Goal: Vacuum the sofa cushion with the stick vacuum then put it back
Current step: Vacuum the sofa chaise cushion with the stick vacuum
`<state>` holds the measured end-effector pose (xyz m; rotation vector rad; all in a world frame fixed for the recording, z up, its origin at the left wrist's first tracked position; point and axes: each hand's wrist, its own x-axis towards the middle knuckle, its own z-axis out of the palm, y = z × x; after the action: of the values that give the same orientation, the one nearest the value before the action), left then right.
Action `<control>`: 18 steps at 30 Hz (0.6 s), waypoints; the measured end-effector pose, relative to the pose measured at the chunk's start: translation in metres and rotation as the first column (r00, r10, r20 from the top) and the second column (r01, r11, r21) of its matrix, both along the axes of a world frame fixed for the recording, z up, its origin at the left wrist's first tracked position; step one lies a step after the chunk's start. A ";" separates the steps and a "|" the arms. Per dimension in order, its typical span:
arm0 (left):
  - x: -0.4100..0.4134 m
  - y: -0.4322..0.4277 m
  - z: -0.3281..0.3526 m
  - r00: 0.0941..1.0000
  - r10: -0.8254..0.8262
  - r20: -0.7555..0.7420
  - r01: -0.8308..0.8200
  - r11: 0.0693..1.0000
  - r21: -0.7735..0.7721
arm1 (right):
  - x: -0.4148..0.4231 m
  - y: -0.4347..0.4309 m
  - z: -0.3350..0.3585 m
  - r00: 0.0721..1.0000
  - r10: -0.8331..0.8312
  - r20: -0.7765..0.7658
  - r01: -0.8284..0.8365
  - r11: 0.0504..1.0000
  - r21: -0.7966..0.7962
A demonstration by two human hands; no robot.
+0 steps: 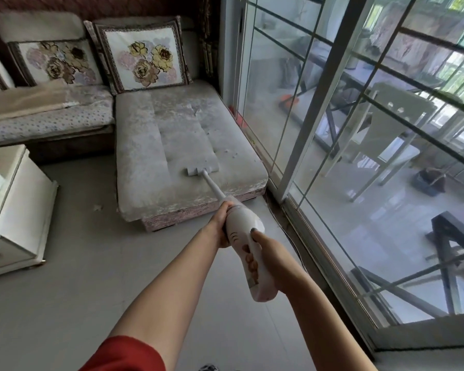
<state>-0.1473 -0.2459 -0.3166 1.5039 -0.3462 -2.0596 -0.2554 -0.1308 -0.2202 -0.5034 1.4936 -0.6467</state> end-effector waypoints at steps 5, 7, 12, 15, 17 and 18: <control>-0.003 -0.032 -0.003 1.000 0.019 -0.004 -0.019 1.000 0.002 | -0.007 -0.035 -0.010 0.999 0.050 -0.001 -0.050 0.999 -0.021; -0.003 -0.049 -0.006 1.000 0.018 -0.016 -0.018 1.000 0.000 | -0.008 -0.050 -0.013 0.998 0.053 0.020 -0.053 0.999 -0.005; 0.002 -0.092 -0.010 0.999 0.033 -0.035 -0.034 0.999 -0.005 | -0.006 -0.097 -0.018 0.995 0.097 0.000 -0.097 0.995 -0.020; 0.007 -0.120 -0.014 0.998 0.051 -0.036 -0.051 0.999 -0.004 | -0.002 -0.122 -0.016 0.996 0.089 0.017 -0.089 0.996 -0.009; 0.012 -0.141 -0.013 0.999 0.046 -0.019 -0.046 0.999 -0.002 | 0.003 -0.142 -0.015 0.997 0.076 0.028 -0.076 0.997 -0.009; 0.015 -0.150 -0.012 0.999 0.043 -0.009 -0.043 0.999 0.001 | 0.006 -0.151 -0.014 0.997 0.068 0.031 -0.067 0.998 -0.008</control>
<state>-0.1320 -0.3955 -0.3285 1.4897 -0.3070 -2.0320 -0.2490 -0.2818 -0.2340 -0.5447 1.4393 -0.6048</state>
